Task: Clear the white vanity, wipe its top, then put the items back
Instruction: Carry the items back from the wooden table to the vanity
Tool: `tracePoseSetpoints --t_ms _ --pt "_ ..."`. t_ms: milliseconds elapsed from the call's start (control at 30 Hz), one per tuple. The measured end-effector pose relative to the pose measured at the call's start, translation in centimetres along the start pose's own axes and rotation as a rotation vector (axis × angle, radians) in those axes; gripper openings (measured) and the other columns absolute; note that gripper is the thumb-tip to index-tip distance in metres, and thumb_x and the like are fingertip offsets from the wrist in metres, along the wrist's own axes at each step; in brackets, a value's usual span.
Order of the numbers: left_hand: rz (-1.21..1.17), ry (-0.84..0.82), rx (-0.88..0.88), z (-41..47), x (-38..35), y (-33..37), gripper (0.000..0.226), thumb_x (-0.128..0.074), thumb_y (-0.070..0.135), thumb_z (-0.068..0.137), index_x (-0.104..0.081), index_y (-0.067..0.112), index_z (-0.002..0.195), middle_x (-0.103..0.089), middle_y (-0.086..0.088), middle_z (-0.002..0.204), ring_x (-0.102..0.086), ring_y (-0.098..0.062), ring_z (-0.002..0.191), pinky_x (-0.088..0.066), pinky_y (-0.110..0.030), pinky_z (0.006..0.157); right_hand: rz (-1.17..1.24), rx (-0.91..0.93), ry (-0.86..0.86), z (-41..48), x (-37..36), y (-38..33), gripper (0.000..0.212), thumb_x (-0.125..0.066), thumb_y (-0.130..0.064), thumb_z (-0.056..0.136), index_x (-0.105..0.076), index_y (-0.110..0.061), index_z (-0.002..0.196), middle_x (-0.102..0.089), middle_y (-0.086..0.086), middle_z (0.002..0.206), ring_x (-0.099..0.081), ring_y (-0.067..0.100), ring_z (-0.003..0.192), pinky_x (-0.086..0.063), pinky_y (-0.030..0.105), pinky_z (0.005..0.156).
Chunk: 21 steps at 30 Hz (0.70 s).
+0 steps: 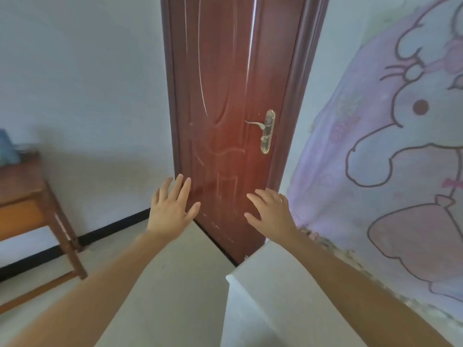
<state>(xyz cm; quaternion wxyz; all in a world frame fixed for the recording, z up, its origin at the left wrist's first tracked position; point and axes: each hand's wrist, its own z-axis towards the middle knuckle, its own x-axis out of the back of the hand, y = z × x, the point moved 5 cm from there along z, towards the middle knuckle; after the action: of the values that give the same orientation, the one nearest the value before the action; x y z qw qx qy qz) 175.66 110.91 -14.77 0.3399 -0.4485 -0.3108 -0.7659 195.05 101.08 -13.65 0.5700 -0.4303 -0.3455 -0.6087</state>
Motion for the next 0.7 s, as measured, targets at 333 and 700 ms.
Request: tracePoseSetpoints --t_ms 333,700 --pt "0.202 0.132 0.396 -11.9 14.3 -19.3 0.088 0.001 0.063 0.073 -0.02 0.017 0.145 -0.016 -0.005 0.154 -0.008 -0.027 0.142 -0.012 -0.044 0.113 0.131 0.473 0.105 6.4 2.1 -23.1 0.048 -0.054 -0.037 0.088 -0.052 -0.012 0.128 -0.051 0.011 0.132 -0.046 0.031 0.123 -0.034 0.045 0.101" --pt "0.407 0.228 0.739 -31.5 29.9 -39.2 0.065 -0.018 0.053 0.092 -0.008 0.019 0.146 -0.008 -0.001 0.155 0.0 -0.023 0.142 -0.007 -0.04 0.115 0.267 0.863 0.109 3.2 3.5 -55.7 0.052 -0.064 -0.035 0.083 -0.052 -0.012 0.128 -0.049 0.017 0.134 -0.044 0.034 0.126 -0.038 0.048 0.098"
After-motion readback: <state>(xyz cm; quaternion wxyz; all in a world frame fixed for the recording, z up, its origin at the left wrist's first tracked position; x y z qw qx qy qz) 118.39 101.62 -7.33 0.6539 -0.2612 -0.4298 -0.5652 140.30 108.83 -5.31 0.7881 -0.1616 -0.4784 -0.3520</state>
